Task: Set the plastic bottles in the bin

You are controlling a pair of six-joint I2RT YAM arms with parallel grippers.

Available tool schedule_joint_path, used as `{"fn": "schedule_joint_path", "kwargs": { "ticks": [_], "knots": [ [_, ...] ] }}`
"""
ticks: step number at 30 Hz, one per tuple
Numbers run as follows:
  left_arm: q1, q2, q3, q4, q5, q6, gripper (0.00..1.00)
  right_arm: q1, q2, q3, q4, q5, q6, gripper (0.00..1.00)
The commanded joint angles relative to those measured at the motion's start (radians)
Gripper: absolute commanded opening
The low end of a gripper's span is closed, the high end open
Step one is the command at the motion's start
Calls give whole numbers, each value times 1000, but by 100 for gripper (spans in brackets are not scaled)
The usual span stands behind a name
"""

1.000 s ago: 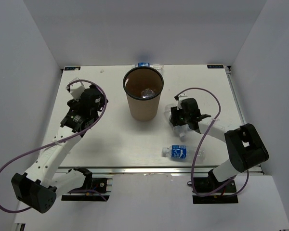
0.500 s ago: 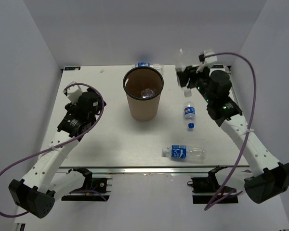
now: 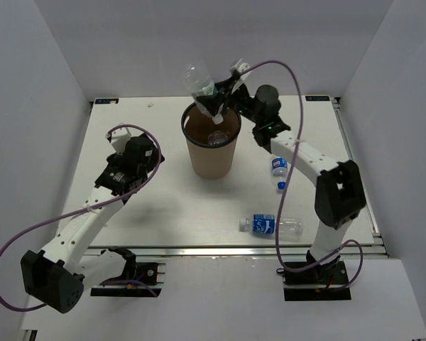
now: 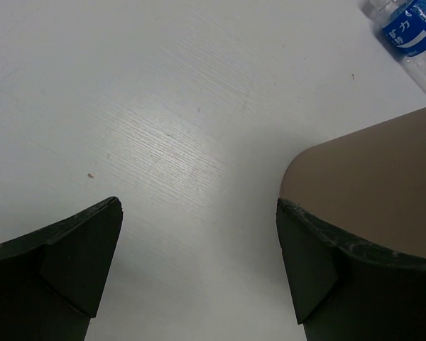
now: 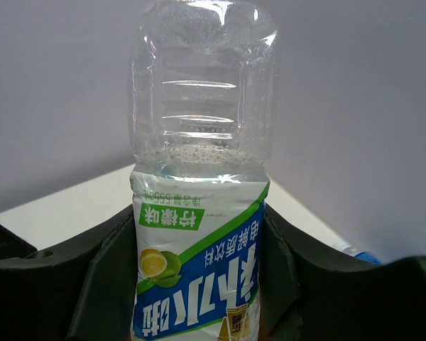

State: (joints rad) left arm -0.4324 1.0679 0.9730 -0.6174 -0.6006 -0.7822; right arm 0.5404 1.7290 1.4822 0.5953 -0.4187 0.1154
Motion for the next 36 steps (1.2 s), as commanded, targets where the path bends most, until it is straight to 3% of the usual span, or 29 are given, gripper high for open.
{"fn": "schedule_joint_path", "kwargs": {
  "ticks": [1, 4, 6, 11, 13, 24, 29, 32, 33, 34, 36],
  "knots": [
    [-2, 12, 1, 8, 19, 4, 98, 35, 62, 82, 250, -52, 64, 51],
    [-2, 17, -2, 15, 27, 9, 98, 43, 104, 75, 299, -69, 101, 50],
    [-2, 12, -8, 28, 25, 8, 98, 47, 115, 44, 317, -84, 93, 55],
    [-2, 9, -26, 64, 50, 23, 98, 46, 126, 10, 253, -109, 56, 75],
    [-2, 17, -22, 48, 25, 20, 98, 46, 115, -9, 216, -114, 61, 89],
    [-2, 17, -43, 44, 22, 11, 98, 35, -78, -151, 190, -31, 32, 89],
    [-2, 17, -46, 42, 15, 11, 98, 17, -202, -149, -13, 160, 4, 89],
    [-2, 18, -51, 45, 18, 9, 98, -9, -270, -134, -256, 400, 13, 89],
    [-2, 18, -53, 50, 19, 9, 98, -38, -285, -113, -413, 461, 32, 90],
    [-2, 20, -56, 53, 22, 9, 98, -60, -293, -108, -496, 577, 67, 89],
    [-2, 27, -60, 56, 22, 9, 98, -124, -322, -138, -709, 644, 222, 89]
  ]
}}
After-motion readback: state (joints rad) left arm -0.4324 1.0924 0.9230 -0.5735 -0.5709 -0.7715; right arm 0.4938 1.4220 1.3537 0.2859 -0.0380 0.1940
